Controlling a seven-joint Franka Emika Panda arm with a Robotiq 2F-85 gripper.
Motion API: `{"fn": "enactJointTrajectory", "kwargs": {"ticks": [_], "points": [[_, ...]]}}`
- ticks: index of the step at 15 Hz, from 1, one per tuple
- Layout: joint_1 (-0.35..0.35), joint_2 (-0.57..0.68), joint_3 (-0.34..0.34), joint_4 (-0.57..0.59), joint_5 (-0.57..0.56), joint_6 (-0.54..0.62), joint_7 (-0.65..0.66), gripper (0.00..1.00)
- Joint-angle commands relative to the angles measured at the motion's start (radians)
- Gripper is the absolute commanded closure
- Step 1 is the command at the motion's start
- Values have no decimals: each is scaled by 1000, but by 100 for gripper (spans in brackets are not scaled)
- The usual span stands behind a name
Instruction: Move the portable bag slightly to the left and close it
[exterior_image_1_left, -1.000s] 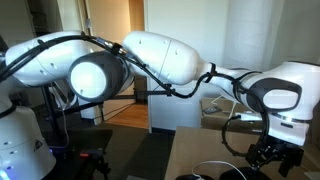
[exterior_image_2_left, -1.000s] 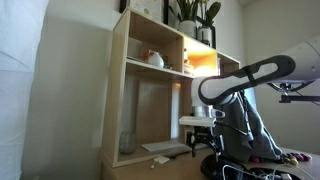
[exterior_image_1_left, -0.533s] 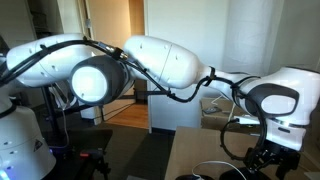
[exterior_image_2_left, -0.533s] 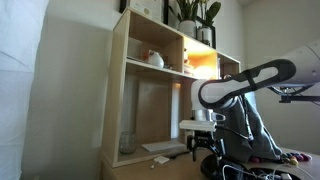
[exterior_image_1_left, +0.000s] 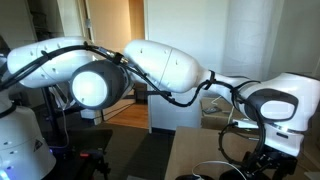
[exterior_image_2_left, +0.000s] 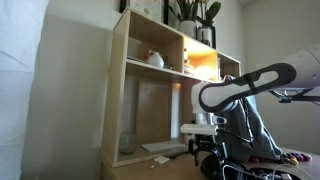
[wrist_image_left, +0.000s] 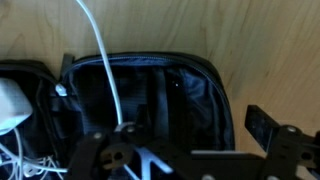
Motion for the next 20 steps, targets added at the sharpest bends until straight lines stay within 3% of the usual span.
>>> {"fn": "enactJointTrajectory", "kwargs": {"ticks": [1, 2, 11, 13, 20], "points": [[-11, 28, 5, 62, 8, -48, 16, 25], [-12, 29, 4, 64, 8, -47, 18, 26], [-16, 17, 6, 65, 13, -29, 31, 95], [-16, 12, 5, 65, 13, -27, 38, 100], [-21, -14, 5, 73, 14, -6, 37, 97]]}}
